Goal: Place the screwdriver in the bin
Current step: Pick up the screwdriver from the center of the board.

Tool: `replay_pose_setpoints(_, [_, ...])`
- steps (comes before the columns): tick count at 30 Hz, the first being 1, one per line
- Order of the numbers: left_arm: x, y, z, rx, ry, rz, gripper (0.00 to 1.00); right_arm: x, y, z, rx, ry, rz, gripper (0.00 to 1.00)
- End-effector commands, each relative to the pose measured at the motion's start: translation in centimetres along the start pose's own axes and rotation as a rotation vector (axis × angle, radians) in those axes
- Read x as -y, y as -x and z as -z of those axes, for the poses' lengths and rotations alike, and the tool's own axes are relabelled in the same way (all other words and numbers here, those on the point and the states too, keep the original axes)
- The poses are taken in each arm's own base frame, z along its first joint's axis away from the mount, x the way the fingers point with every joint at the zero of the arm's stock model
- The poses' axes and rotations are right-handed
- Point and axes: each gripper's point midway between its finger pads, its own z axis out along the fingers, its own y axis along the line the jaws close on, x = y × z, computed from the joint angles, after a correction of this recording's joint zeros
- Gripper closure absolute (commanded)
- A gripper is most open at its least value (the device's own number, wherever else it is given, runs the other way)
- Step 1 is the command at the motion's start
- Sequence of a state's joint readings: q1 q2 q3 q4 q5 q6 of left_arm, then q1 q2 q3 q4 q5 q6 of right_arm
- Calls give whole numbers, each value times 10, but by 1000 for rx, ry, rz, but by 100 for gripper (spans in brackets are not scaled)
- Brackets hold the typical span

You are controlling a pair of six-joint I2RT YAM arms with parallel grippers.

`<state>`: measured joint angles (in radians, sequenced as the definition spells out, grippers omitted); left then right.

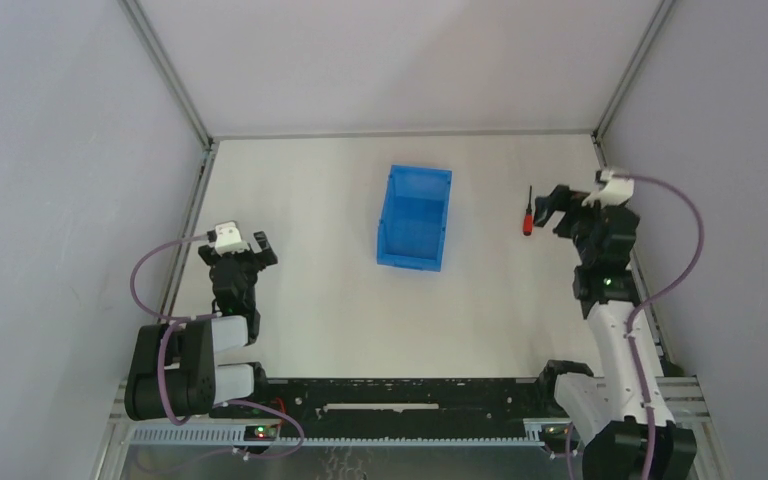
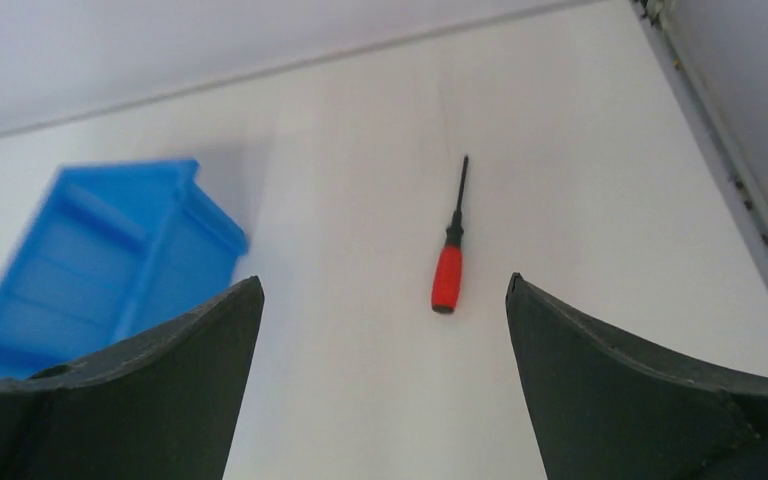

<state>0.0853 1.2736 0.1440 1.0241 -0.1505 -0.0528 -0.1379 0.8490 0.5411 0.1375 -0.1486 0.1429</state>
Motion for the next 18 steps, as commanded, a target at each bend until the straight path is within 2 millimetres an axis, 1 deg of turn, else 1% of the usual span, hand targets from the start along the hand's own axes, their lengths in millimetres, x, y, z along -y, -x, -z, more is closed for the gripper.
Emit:
replay_pose_setpoints(1, [5,34,-9,97,-8,-1,0,-3,17,22,-217,-92,-102,0])
replay_pose_setpoints(5, [4,33,-9,97,-8,0,0,-16,31,32,-336,-103,-124,0])
replay_pose_setpoints(6, [5,34,-9,97,-8,0,0,-17,37,33,-348,-115,-118,0])
replay_pose_setpoints(7, [5,34,-9,97,-8,0,0,-20,37,32,-360,-117,-119,0])
replay_pose_setpoints(8, [5,33,-9,96,-8,-1,0,-20,41,31,-363,-132,-121,0])
replay_pose_setpoints(11, [4,34,-9,97,-8,0,0,-19,42,26,-386,-168,-115,0])
replay_pose_setpoints(13, [5,34,-9,97,-8,0,0,-13,41,20,-403,-204,-105,0])
replay_pose_setpoints(18, [5,34,-9,97,-8,0,0,-11,29,0,-470,-230,-89,0])
